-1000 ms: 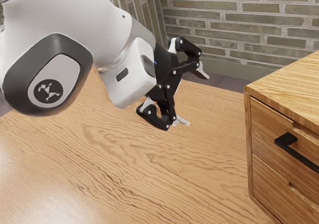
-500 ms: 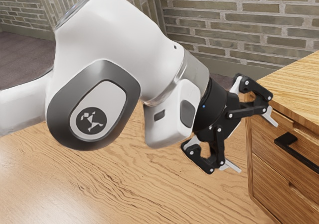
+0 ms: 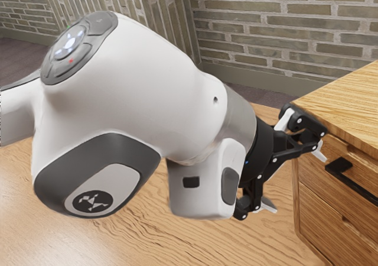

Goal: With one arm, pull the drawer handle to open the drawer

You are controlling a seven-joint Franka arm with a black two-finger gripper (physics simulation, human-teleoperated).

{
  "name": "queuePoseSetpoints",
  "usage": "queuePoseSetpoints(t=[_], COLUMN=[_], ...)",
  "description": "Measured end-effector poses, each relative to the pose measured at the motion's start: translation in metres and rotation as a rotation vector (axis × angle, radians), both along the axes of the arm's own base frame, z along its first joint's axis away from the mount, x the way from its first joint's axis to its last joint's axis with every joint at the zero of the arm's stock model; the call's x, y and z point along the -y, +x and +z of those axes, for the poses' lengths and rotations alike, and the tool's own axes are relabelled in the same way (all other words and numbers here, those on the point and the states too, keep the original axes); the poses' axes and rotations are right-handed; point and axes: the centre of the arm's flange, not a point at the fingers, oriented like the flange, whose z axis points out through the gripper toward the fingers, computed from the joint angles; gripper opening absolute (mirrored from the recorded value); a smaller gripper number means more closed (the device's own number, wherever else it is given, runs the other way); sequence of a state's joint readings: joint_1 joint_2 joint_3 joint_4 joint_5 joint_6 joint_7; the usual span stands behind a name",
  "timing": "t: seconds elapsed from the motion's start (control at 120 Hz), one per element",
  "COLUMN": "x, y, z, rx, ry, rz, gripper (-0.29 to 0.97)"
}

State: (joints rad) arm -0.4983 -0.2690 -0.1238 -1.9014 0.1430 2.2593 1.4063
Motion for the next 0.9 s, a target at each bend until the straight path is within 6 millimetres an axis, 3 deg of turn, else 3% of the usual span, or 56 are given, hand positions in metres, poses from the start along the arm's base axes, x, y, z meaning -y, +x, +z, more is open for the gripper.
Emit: queuePoseSetpoints(t=[0.167, 0.267, 0.408, 0.483, 0.733, 0.9], x=[-0.01, -0.011, 0.028, 0.034, 0.033, 0.036], y=[0.007, 0.0, -0.02, -0.026, -0.025, -0.008], z=[0.0, 0.005, -0.002, -0.002, 0.002, -0.008], rx=[-0.06, -0.081, -0.119, -0.131, -0.059, -0.007], ry=[-0.087, -0.128, -0.146, -0.163, -0.161, -0.167], rz=[0.137, 0.197, 0.199, 0.221, 0.276, 0.287], gripper=[0.68, 0.68, 0.68, 0.68, 0.46, 0.41])
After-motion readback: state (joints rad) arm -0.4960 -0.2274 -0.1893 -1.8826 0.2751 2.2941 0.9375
